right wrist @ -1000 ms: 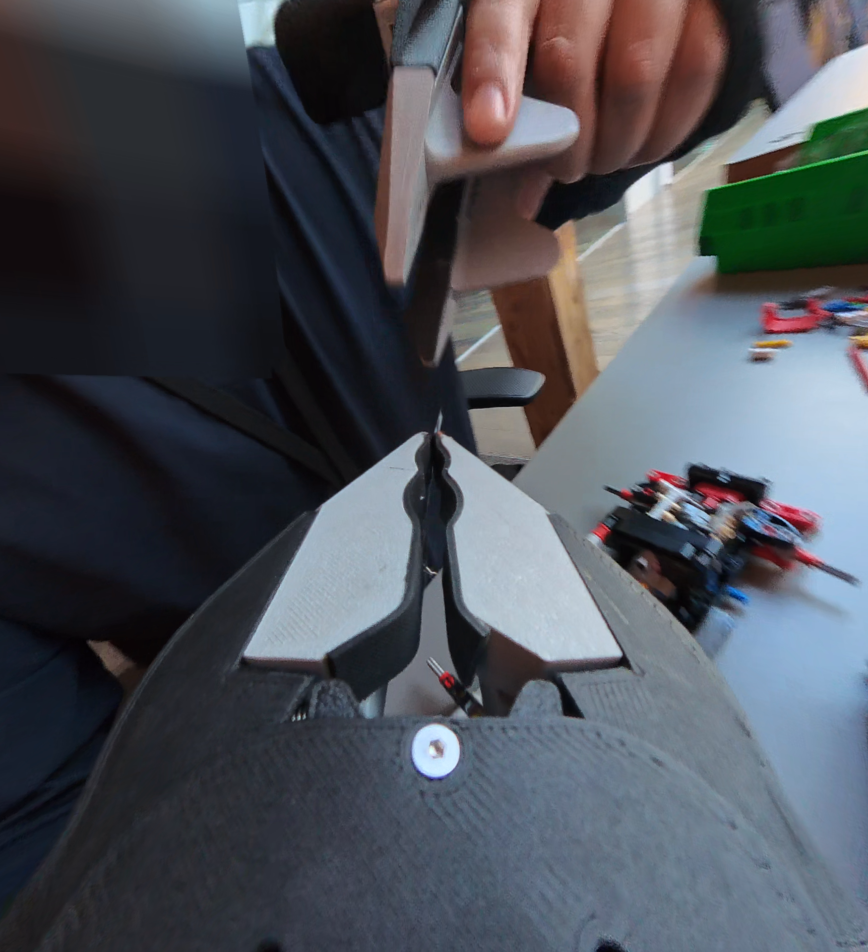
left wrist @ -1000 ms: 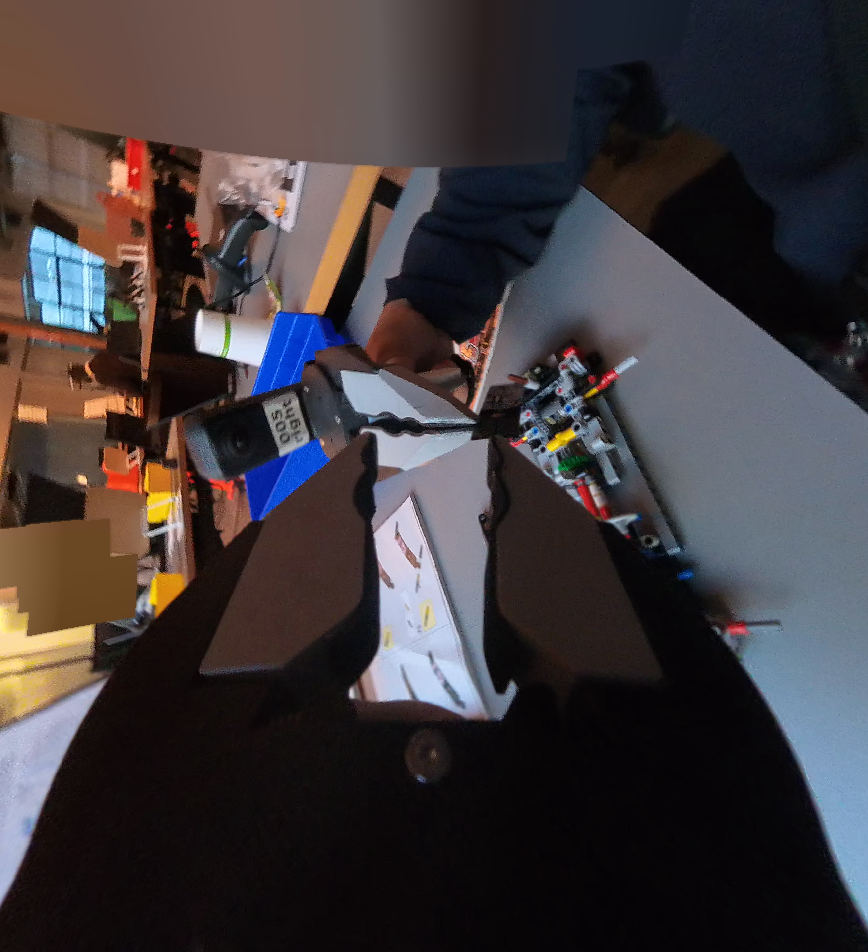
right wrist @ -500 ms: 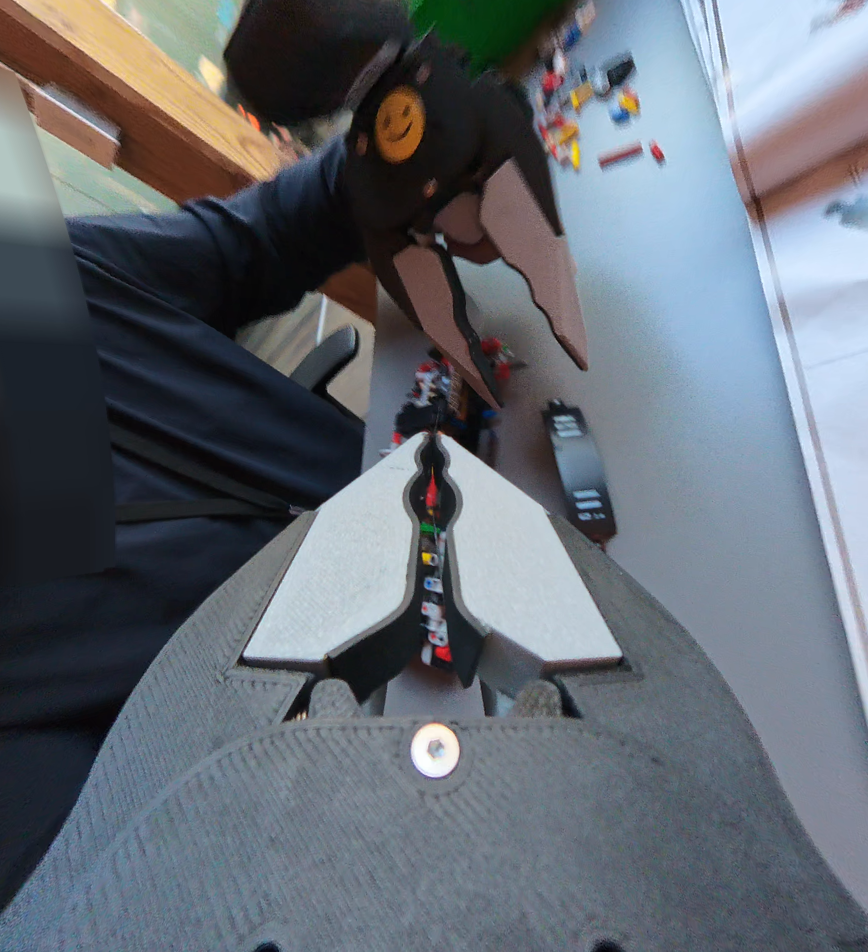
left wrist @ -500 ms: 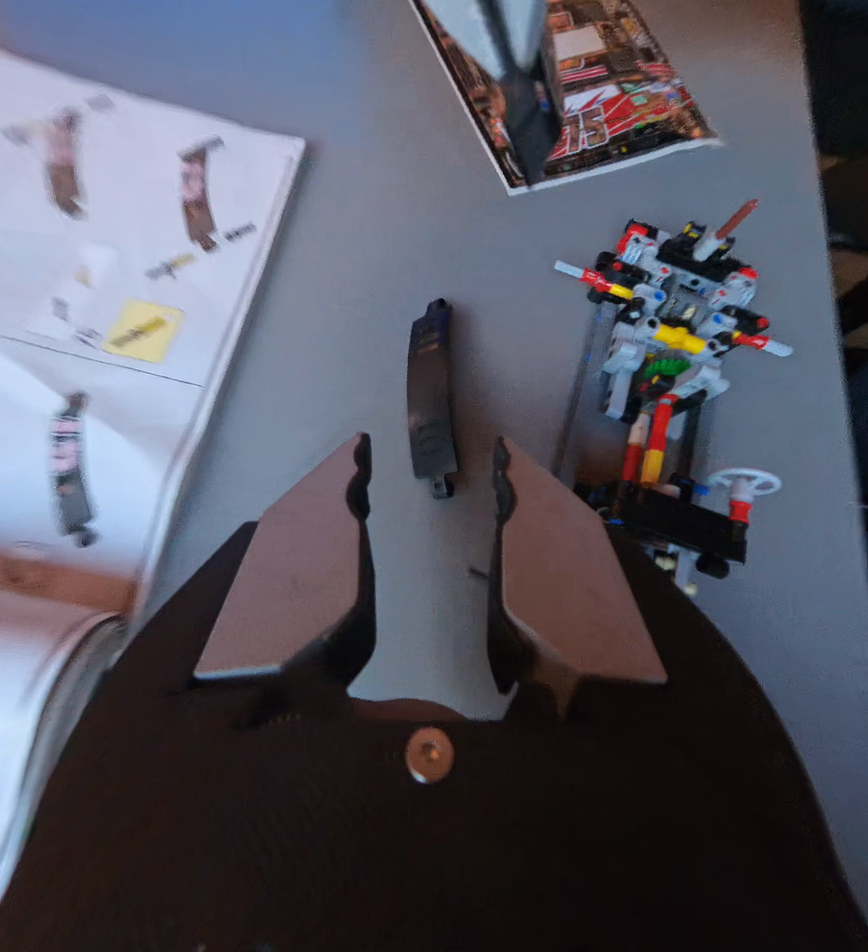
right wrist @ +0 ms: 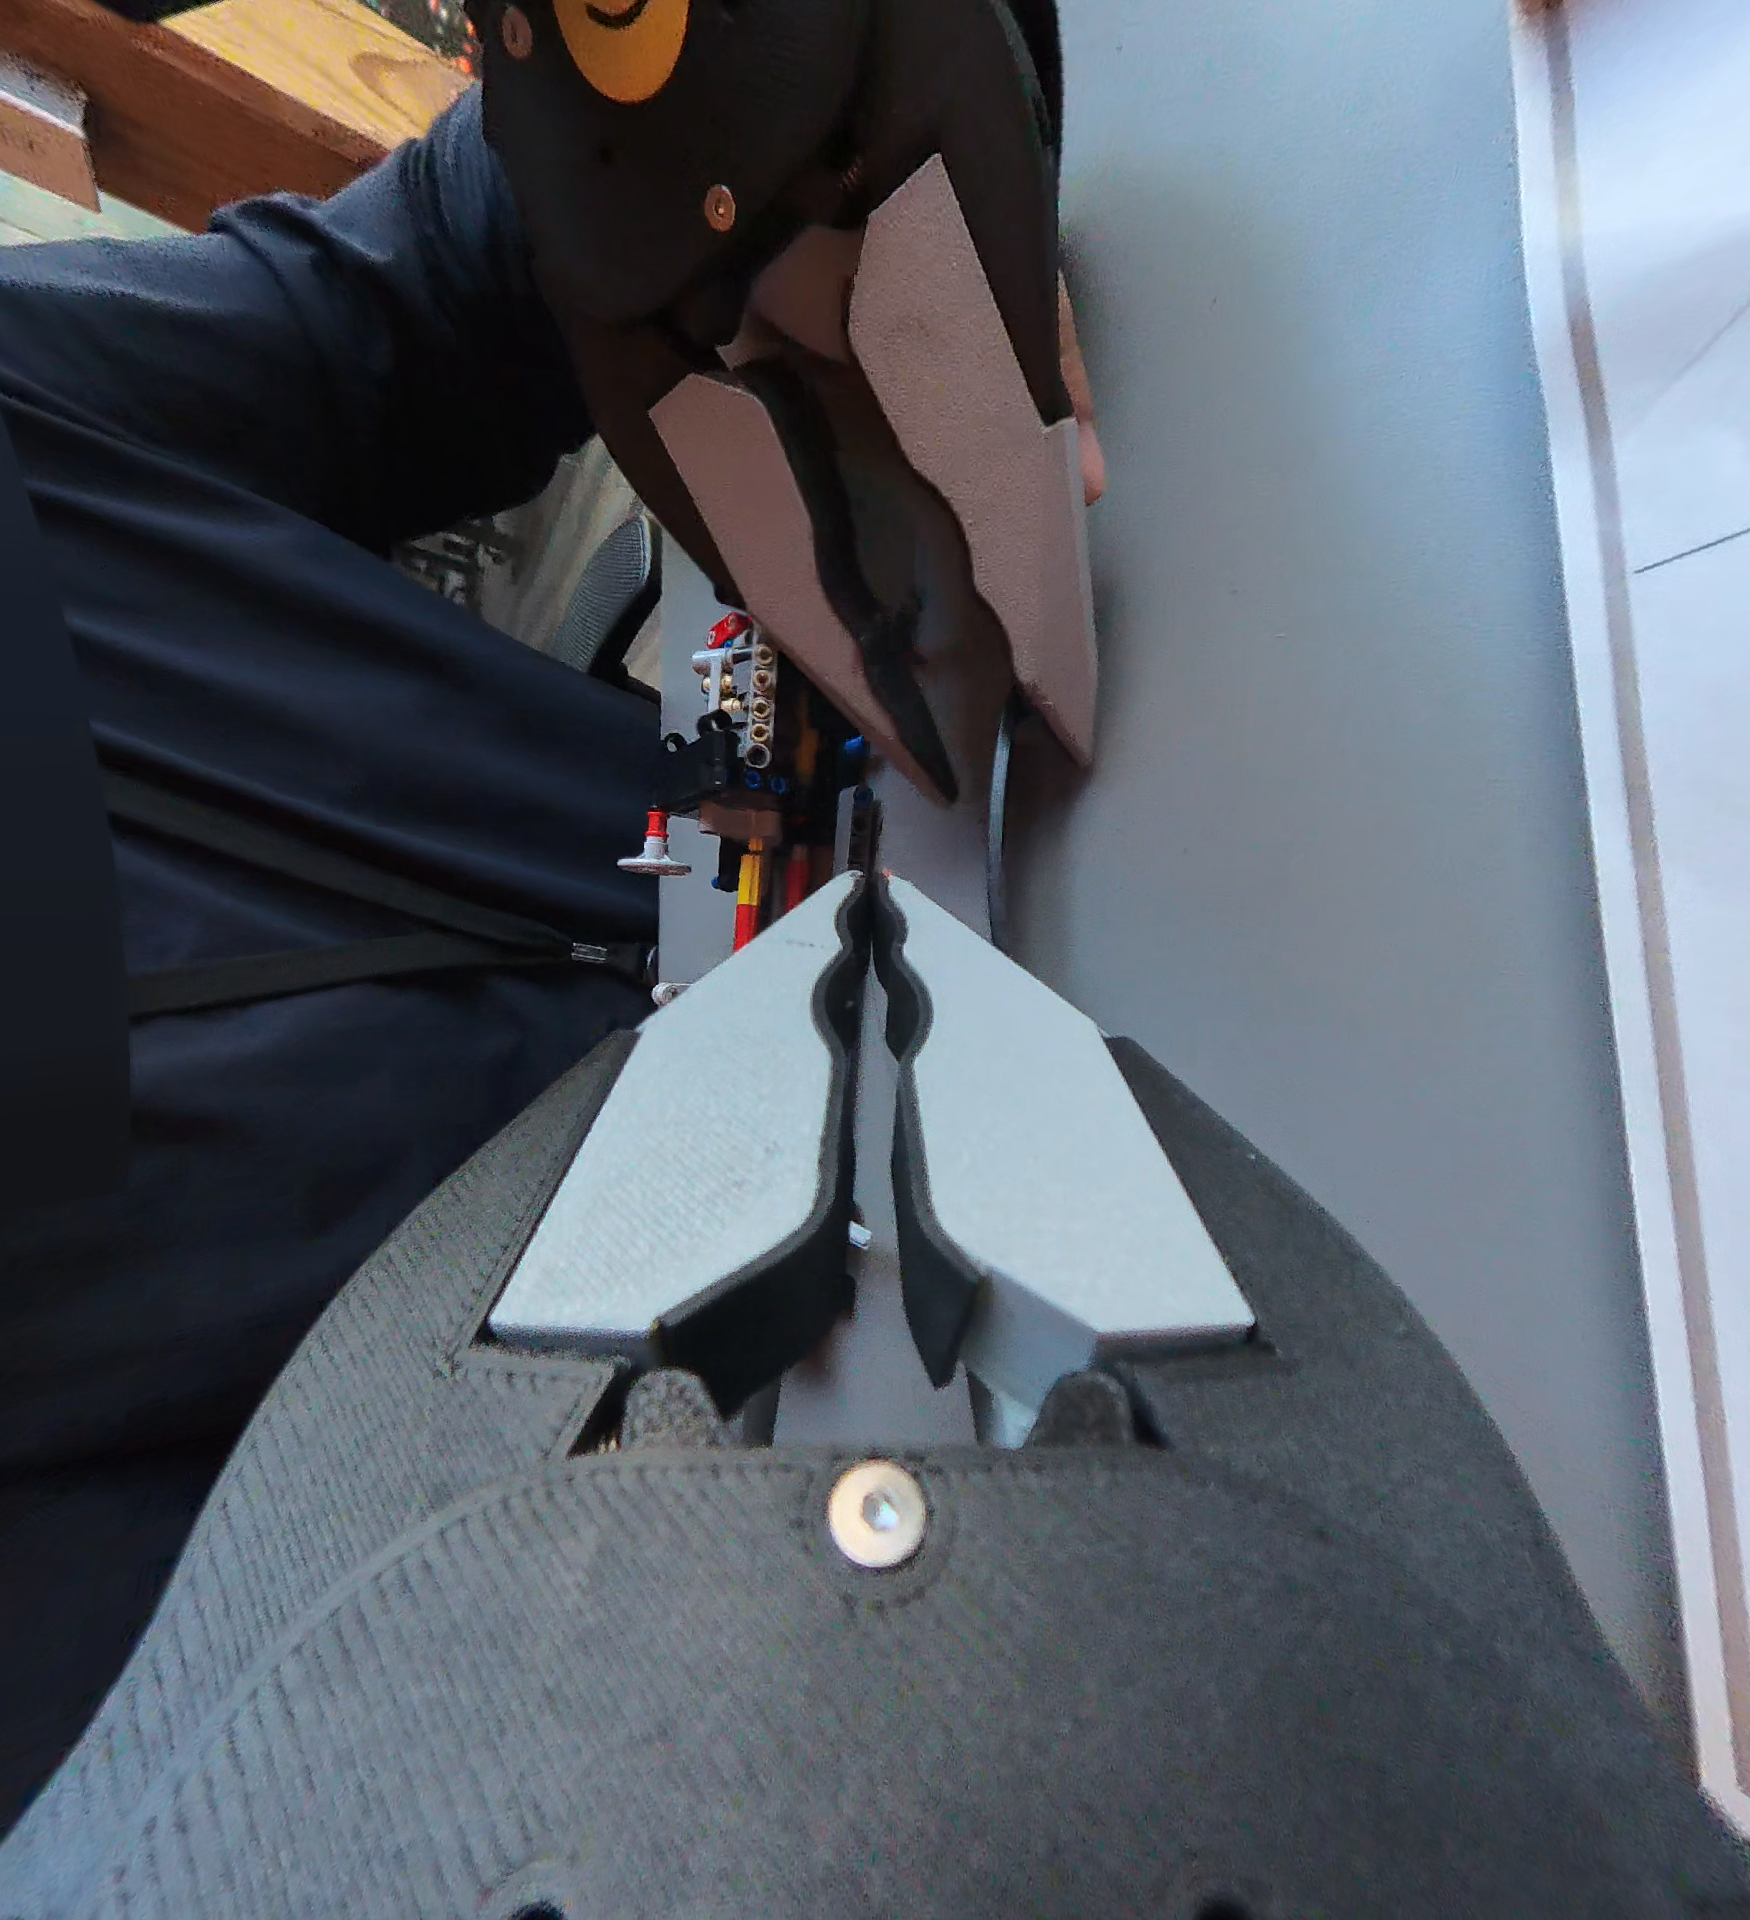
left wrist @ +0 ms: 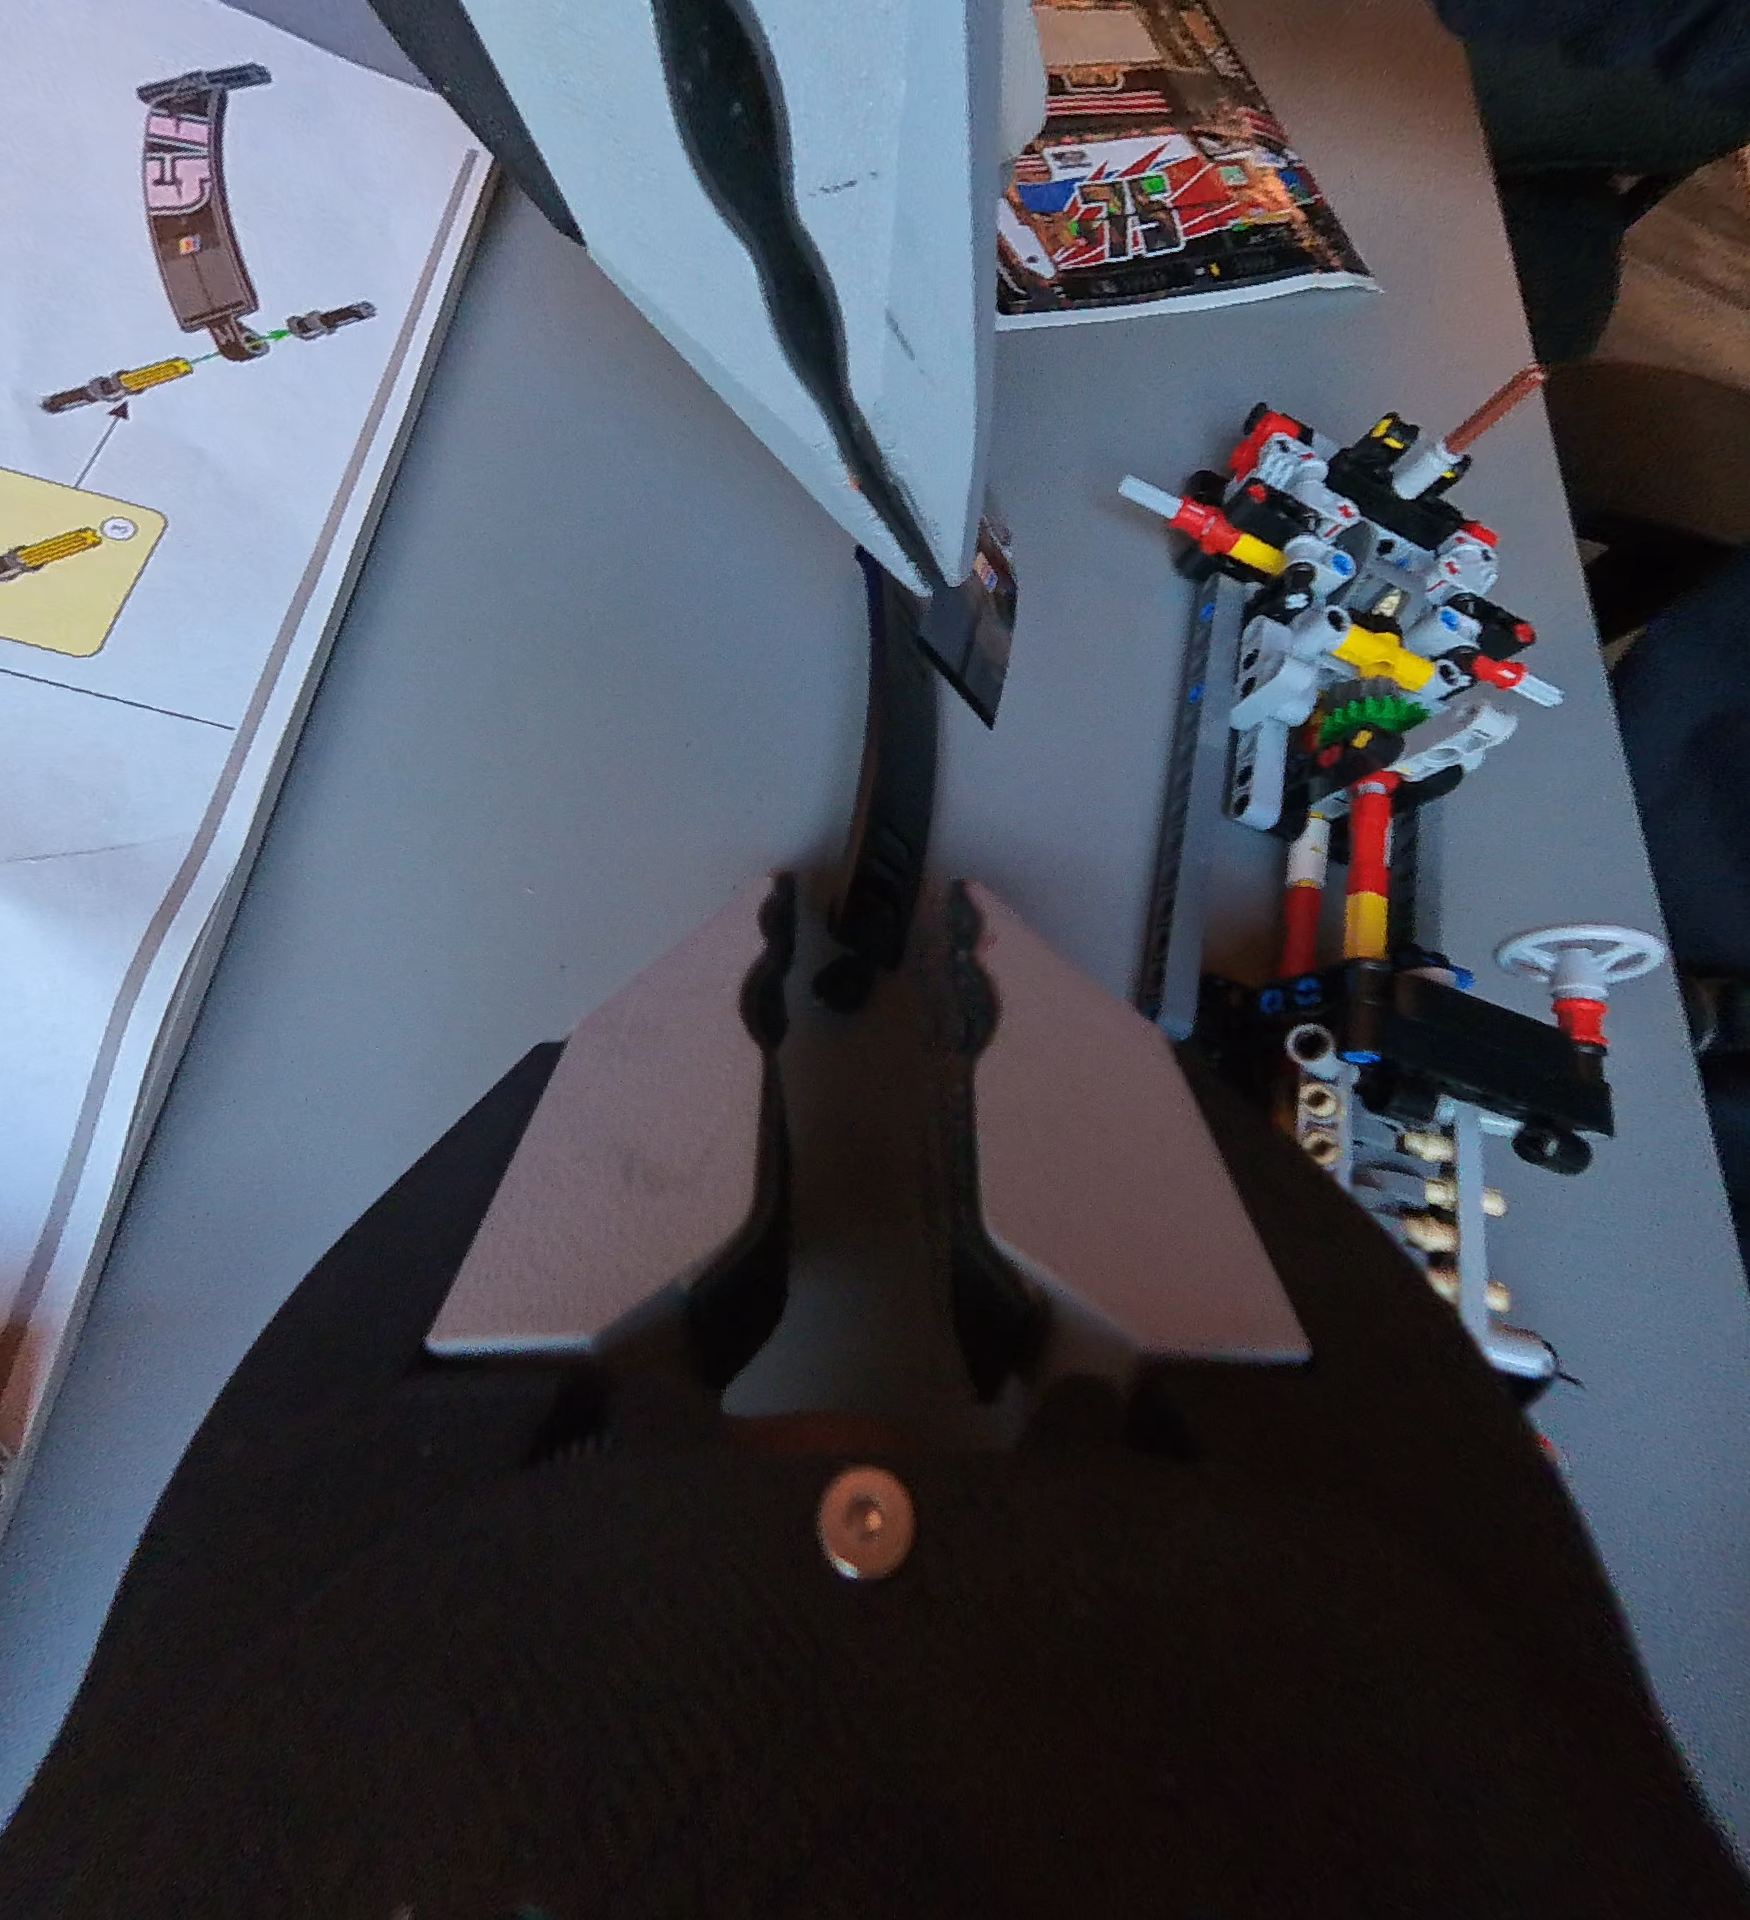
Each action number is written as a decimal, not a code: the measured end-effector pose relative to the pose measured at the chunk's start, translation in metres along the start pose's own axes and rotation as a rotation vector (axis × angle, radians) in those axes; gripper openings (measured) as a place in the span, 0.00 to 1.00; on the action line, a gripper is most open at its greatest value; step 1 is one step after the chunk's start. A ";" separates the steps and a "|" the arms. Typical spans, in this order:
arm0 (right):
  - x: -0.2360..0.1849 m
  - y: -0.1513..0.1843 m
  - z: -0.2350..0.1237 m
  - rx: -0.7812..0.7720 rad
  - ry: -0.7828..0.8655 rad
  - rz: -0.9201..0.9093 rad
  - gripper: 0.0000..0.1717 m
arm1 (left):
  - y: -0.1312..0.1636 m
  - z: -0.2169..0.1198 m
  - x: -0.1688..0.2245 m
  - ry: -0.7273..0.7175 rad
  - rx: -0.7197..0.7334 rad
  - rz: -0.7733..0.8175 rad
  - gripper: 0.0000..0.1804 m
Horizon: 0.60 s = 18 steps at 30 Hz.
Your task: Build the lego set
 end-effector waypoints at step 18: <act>-0.026 0.001 0.024 -0.059 0.343 -0.150 0.00 | 0.003 -0.020 -0.004 0.063 0.074 0.112 0.17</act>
Point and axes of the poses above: each gripper's, where its closed fingertips meet, z out along the fingers, y out of its underside, x = y × z across the jaws, the point moved 6 cm from there along -z, back along the fingers, and after that the axes turned 3 degrees about -x, right-handed, at the moved point
